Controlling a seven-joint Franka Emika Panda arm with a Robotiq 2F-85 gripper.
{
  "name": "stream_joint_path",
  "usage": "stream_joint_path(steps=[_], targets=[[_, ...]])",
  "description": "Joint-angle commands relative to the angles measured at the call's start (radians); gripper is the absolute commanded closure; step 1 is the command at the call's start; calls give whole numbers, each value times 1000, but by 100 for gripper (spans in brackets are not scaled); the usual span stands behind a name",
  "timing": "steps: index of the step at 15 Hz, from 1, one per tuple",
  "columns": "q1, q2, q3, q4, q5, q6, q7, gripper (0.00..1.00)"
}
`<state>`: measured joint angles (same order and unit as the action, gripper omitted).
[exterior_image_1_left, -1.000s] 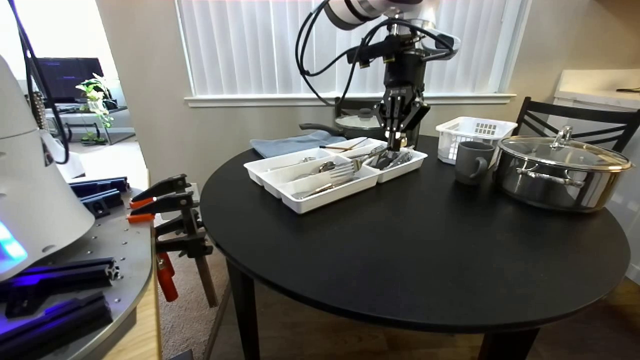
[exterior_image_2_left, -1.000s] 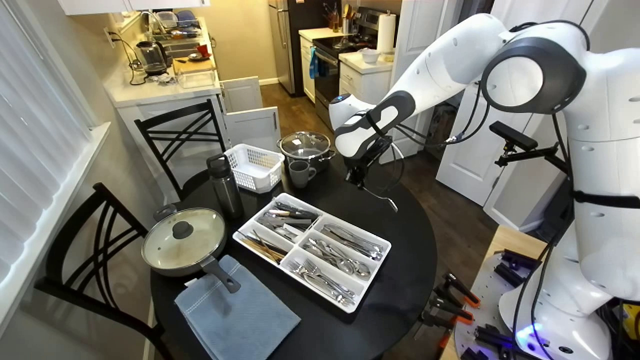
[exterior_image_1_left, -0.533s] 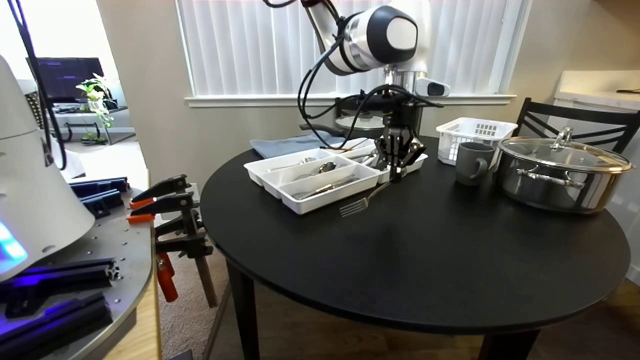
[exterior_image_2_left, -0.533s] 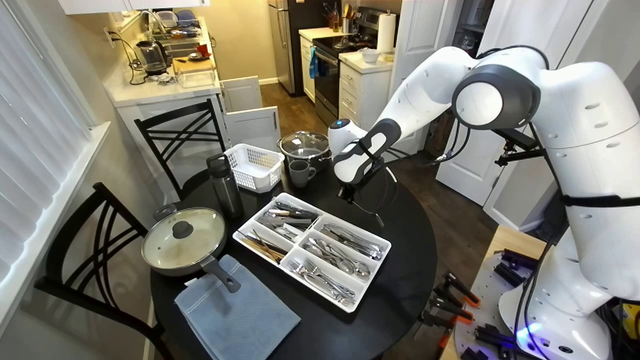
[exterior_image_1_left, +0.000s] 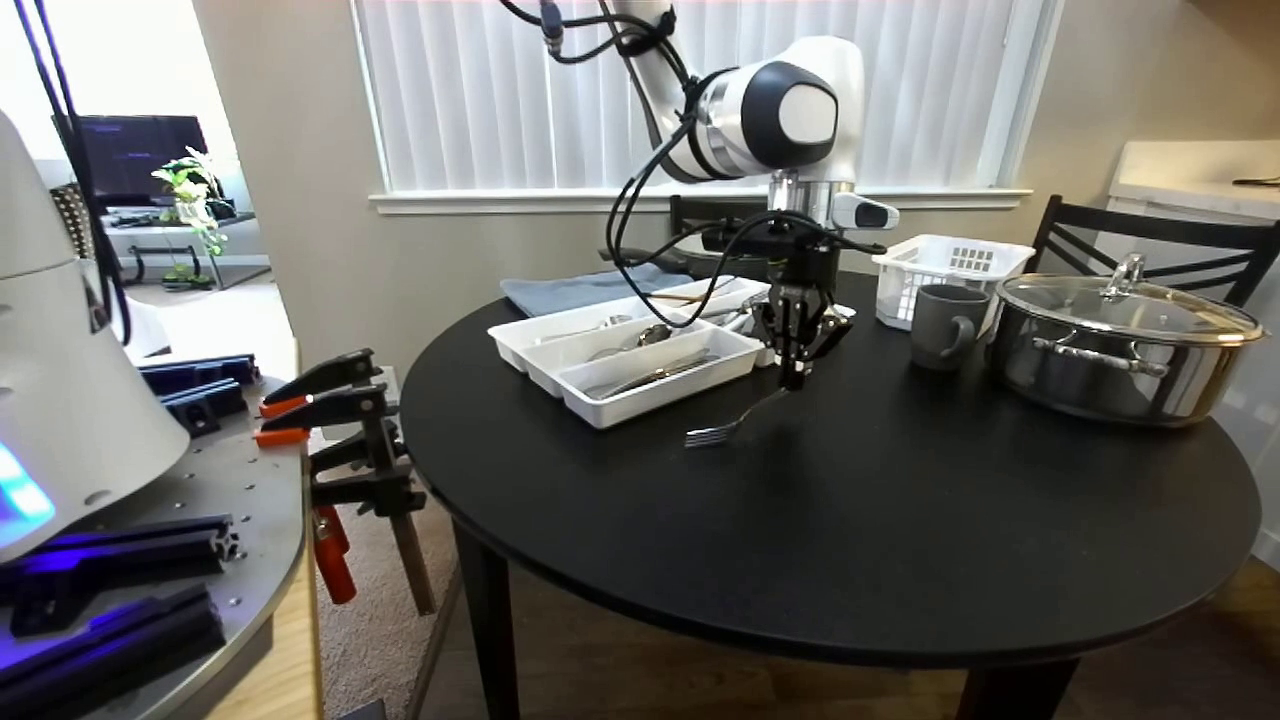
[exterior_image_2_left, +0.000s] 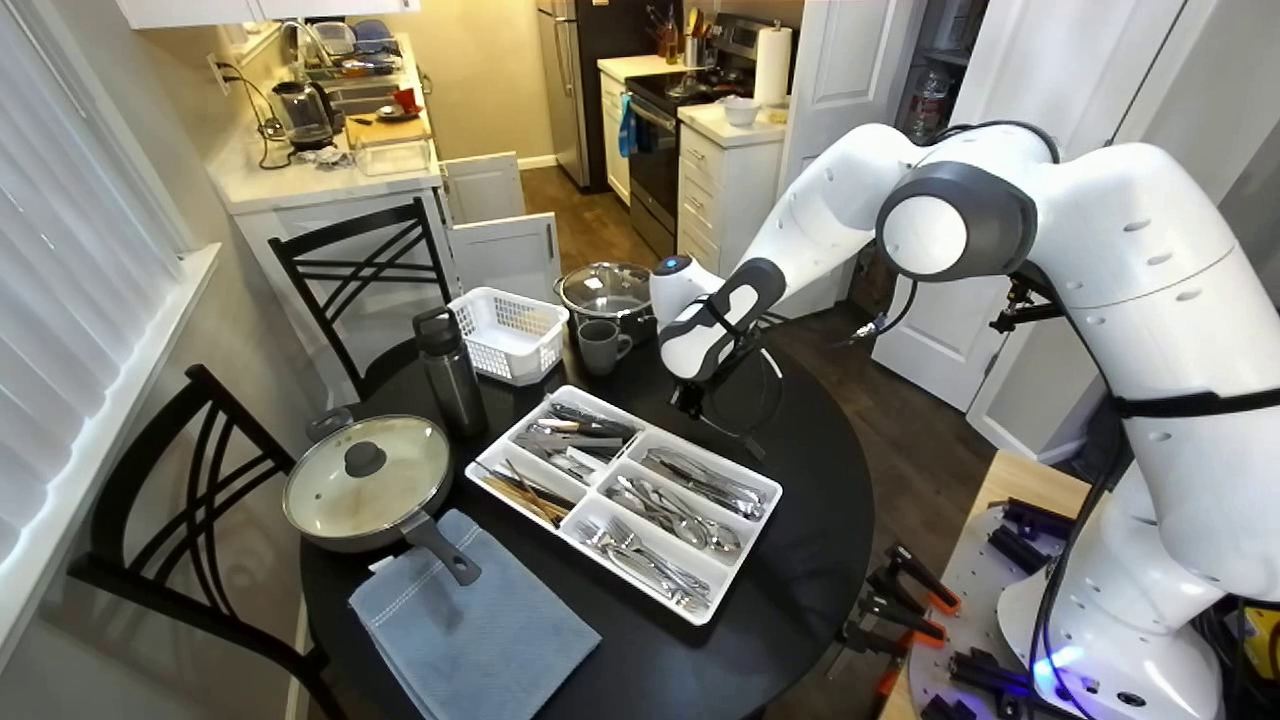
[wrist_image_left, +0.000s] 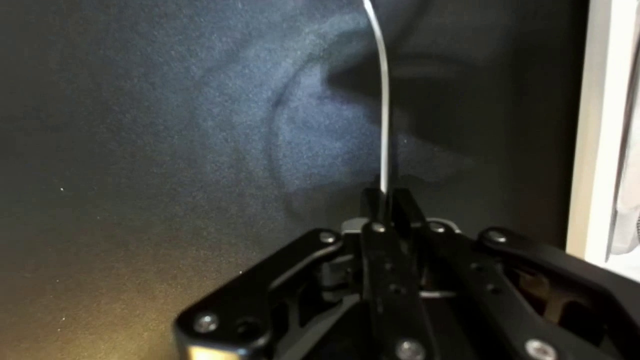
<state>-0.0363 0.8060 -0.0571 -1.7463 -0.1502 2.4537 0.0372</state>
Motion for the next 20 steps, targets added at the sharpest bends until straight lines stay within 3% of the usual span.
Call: stream_joint_path(steps=[1,4,10,14,17,20], targets=[[1,-18,5,-1,26,2,-15,58],[8,-42,10,-15,24,1,-15,40],[32,-180,87,-117,53,-73,-26,2],[69,-234,146,-154,90,-110,-39,0],[109,-215,170,-154,118,-77,-14,0],[104,-182,211,-149,212,-52,-29,0]])
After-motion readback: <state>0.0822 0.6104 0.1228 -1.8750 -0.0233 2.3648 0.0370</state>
